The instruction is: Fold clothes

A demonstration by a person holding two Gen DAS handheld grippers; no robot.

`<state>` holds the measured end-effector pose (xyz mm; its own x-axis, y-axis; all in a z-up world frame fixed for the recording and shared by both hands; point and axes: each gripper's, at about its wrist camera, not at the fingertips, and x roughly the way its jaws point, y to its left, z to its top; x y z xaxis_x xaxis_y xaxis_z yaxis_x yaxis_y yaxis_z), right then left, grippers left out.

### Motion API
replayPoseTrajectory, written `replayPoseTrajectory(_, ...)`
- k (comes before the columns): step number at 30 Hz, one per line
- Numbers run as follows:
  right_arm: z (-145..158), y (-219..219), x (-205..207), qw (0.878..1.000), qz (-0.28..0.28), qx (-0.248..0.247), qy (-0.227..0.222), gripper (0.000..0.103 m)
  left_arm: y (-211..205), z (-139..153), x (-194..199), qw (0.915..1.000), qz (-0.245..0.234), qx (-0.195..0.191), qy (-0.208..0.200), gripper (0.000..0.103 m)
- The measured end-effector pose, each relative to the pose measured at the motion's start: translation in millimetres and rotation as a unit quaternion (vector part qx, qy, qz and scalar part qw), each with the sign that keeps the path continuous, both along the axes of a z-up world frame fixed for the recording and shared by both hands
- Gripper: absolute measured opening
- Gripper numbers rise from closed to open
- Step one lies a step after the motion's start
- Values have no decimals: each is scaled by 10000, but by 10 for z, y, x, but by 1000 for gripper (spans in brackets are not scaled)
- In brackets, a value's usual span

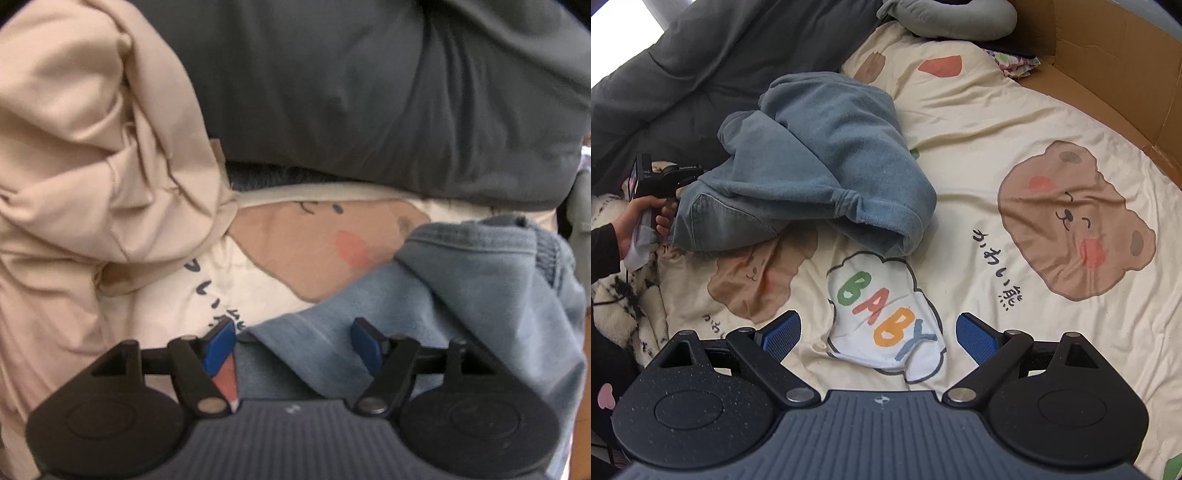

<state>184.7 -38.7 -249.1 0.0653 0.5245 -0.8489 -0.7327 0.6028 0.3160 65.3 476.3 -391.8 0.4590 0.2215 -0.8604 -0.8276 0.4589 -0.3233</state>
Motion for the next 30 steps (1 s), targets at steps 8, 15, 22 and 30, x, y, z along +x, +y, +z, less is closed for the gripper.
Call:
replayPoseTrajectory(8,-70,20,-12,10000,18,-56,60,94,36,-29,62,9994,-298,30,198,37)
replayPoseTrajectory(15,-31,17,-36,10000,29,34,9,94,-74,335,48,9973,-727,118,65,13)
replayPoseTrajectory(22,78,38,-76,9996,35,262,-46,94,-302,868,0,9948,-963,255,-192,10)
replayPoseTrajectory(30,352,151,-156,9970,102,738,-214,94,-520,1507,-27,9902,-1179,647,-362,8)
